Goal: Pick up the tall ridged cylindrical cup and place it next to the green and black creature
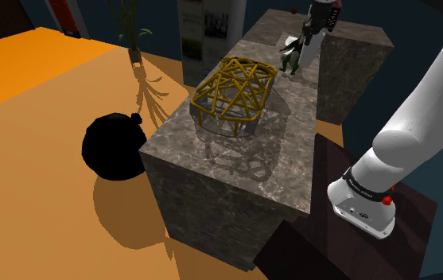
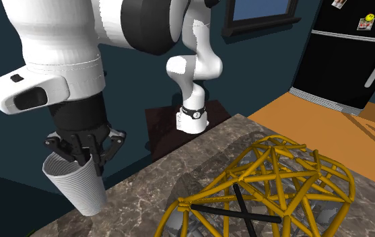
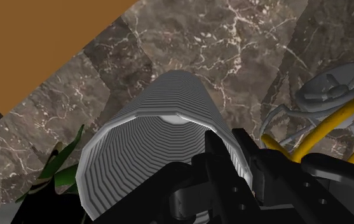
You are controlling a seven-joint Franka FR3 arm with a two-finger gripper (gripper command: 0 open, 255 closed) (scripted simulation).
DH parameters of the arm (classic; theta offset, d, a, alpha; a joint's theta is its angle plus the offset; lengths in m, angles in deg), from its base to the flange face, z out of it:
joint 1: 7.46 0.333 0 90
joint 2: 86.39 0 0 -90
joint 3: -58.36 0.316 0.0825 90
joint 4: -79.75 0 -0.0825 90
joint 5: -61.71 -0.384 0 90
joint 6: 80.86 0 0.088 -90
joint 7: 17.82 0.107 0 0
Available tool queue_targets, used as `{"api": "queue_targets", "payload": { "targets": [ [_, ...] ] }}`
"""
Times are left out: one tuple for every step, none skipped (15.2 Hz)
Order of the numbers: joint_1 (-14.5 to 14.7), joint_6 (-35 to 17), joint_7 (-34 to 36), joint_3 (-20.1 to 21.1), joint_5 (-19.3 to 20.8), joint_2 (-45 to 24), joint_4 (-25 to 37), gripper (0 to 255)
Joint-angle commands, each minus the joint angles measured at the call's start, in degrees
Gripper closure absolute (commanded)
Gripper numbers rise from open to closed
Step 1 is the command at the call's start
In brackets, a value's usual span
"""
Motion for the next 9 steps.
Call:
{"api": "queue_targets", "payload": {
  "targets": [
    [0.0, -1.4, -0.1, 0.0, -0.1, -0.3, -1.1, 255],
    [-0.1, -2.2, -0.1, 0.0, -0.2, -0.4, -1.7, 255],
    [-0.1, -2.9, -0.1, 0.0, -0.2, -0.6, -2.3, 255],
    [-0.1, -3.6, -0.1, 0.0, -0.3, -0.7, -2.9, 255],
    [-0.1, -4.4, -0.1, 0.0, -0.4, -0.9, -3.5, 255],
    [-0.1, -5.1, -0.2, 0.1, -0.5, -1.1, -4.0, 255],
    [-0.1, -5.8, -0.2, 0.1, -0.6, -1.3, -4.5, 255],
    [-0.1, -6.5, -0.2, 0.1, -0.6, -1.5, -5.1, 255],
    [-0.2, -7.2, -0.3, 0.1, -0.7, -1.7, -5.6, 255]
  ]
}}
